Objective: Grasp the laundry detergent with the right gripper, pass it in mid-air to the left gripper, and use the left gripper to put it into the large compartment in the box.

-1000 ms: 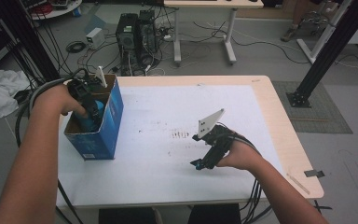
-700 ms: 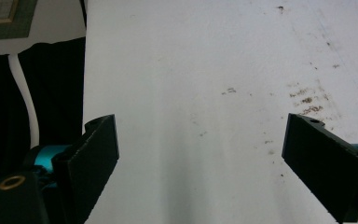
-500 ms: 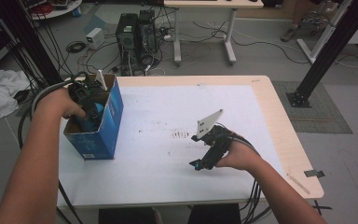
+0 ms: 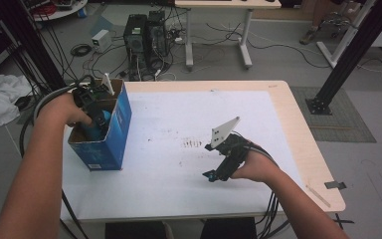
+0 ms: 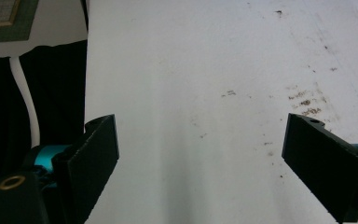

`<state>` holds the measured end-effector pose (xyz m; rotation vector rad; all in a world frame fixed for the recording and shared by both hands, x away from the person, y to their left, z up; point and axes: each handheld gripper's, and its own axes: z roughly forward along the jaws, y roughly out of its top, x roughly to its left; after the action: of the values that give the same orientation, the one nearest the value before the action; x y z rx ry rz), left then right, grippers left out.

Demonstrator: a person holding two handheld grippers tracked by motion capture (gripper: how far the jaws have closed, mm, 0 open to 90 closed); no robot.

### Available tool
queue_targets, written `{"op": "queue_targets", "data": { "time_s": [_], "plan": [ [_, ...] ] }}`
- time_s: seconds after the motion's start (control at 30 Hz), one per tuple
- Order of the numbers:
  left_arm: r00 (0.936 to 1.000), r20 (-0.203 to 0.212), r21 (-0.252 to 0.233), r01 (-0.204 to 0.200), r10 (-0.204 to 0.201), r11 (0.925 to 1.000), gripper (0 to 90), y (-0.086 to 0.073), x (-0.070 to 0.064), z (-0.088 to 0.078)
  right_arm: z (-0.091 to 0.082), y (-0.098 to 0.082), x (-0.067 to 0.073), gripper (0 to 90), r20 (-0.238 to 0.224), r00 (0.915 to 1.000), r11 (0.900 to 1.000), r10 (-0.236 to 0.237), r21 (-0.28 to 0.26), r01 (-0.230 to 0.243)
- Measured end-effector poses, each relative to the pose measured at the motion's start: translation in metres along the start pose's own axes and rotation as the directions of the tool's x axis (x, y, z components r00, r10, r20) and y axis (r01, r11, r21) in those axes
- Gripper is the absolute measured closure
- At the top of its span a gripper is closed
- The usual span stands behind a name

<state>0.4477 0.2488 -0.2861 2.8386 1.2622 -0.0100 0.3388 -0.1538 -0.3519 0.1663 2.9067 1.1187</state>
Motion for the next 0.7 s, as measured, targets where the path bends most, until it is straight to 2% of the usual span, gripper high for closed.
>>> {"op": "queue_targets", "data": {
  "time_s": [0.1,0.17,0.23,0.37,0.5,0.57,0.7],
  "plan": [
    [1.0000,-0.001,-0.006,0.000,0.000,1.0000,32.0,0.000,0.000,-0.002,0.000,0.000,0.000,10.1,0.000,1.0000,1.000,0.002,0.002,-0.002],
    [0.9997,0.005,-0.013,0.023,-0.023,0.9996,31.9,-0.001,-0.001,-0.003,0.000,0.000,0.000,10.1,-0.001,1.0000,1.000,0.003,0.002,-0.003],
    [1.0000,0.001,-0.005,0.009,-0.009,0.9999,31.3,-0.001,0.000,-0.005,0.000,0.000,0.000,10.1,-0.002,1.0000,1.000,0.003,0.004,-0.003],
    [0.9998,0.000,-0.017,0.021,-0.021,0.9996,31.1,-0.002,-0.001,-0.006,0.000,0.000,-0.001,10.1,-0.003,1.0000,1.000,-0.002,0.002,0.002],
    [0.9999,-0.008,-0.010,0.008,-0.008,0.9999,28.5,-0.002,-0.001,-0.011,0.000,0.001,-0.001,10.1,-0.002,1.0000,1.000,0.001,0.003,-0.001],
    [0.9998,-0.007,-0.015,0.019,-0.019,0.9997,28.0,-0.001,-0.003,-0.013,0.001,0.001,-0.001,10.1,-0.004,1.0000,1.000,-0.002,-0.001,0.002],
    [0.9998,-0.017,-0.014,0.012,-0.012,0.9998,27.8,-0.001,-0.005,-0.018,0.002,0.002,-0.001,10.1,-0.006,1.0000,1.000,0.002,0.005,-0.002]
  ]
}}
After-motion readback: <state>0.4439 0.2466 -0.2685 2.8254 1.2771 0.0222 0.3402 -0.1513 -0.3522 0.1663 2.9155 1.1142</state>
